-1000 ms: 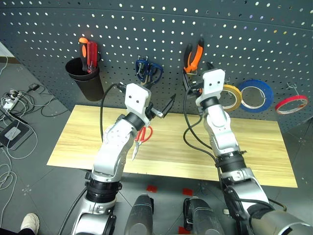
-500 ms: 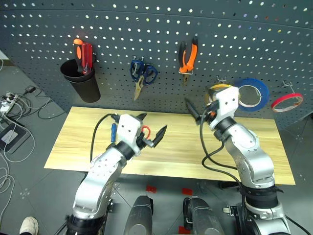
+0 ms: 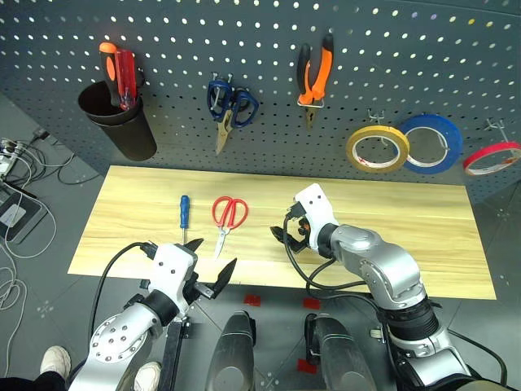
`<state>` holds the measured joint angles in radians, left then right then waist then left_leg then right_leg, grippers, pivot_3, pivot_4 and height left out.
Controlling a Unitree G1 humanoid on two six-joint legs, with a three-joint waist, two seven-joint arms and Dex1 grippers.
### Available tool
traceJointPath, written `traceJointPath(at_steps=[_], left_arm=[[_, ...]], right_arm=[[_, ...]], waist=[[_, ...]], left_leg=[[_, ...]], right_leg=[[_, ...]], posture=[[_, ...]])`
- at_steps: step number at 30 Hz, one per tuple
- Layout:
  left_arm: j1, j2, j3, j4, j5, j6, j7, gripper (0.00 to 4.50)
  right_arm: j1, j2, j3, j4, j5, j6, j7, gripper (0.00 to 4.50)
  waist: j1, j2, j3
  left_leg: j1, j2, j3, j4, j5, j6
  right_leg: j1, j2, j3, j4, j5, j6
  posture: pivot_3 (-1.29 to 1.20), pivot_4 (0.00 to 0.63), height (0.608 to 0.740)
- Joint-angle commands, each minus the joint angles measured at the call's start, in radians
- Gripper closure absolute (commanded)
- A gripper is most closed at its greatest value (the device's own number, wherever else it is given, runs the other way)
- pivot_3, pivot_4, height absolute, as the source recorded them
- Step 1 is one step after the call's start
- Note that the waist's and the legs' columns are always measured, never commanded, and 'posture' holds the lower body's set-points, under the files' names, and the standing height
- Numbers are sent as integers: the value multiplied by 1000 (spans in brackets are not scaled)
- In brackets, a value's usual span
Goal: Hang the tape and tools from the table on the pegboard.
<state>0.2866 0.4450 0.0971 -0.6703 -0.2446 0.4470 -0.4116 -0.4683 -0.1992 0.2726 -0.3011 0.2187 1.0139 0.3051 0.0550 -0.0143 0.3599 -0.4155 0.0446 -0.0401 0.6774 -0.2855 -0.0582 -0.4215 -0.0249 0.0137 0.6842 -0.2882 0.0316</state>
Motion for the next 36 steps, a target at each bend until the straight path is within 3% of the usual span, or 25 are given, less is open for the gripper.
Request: traceJointPath(at_steps=[1, 10, 18, 22, 31, 36], left_arm=[[-94, 4, -28, 25, 34, 74, 45, 0], [-484, 1, -96, 329, 110, 237, 102, 0], [-692, -71, -173, 597, 209, 293, 191, 0], [-705, -87, -177, 599, 218, 332, 194, 0], [-558, -71, -153, 285, 227, 580, 221, 0], [-531, -83, -144, 278, 229, 592, 244, 0]], right_arm=[[33, -54, -27, -66, 23, -101, 79, 58], [228, -246, -144, -251, 136, -343, 322, 58], [298, -288, -174, -359, 239, -426, 423, 58], [293, -308, -174, -375, 263, -424, 435, 58], [280, -325, -203, -369, 307, -400, 415, 58], [285, -332, -198, -384, 327, -388, 414, 58]], waist=[[9, 1, 6], [-5, 0, 11], [-33, -5, 18], [-37, -7, 27], [-41, -8, 40], [-37, -8, 44]], left_leg=[[0, 0, 0, 0, 0, 0], [0, 1, 0, 0, 0, 0], [-1, 1, 0, 0, 0, 0], [-1, 1, 0, 1, 0, -1], [-1, 2, -1, 1, 1, -2], [-1, 1, 0, 1, 1, -1]], right_leg=[[0, 0, 0, 1, 0, 0], [0, 2, 0, 1, 0, 0], [0, 2, 0, -1, 0, 0], [0, 2, 0, -1, 0, 0], [0, 2, 0, -1, 0, 0], [0, 1, 0, 0, 0, 1]], posture=[[224, 429, 740], [115, 409, 740], [41, 423, 740], [28, 437, 740], [52, 448, 740], [62, 456, 740]])
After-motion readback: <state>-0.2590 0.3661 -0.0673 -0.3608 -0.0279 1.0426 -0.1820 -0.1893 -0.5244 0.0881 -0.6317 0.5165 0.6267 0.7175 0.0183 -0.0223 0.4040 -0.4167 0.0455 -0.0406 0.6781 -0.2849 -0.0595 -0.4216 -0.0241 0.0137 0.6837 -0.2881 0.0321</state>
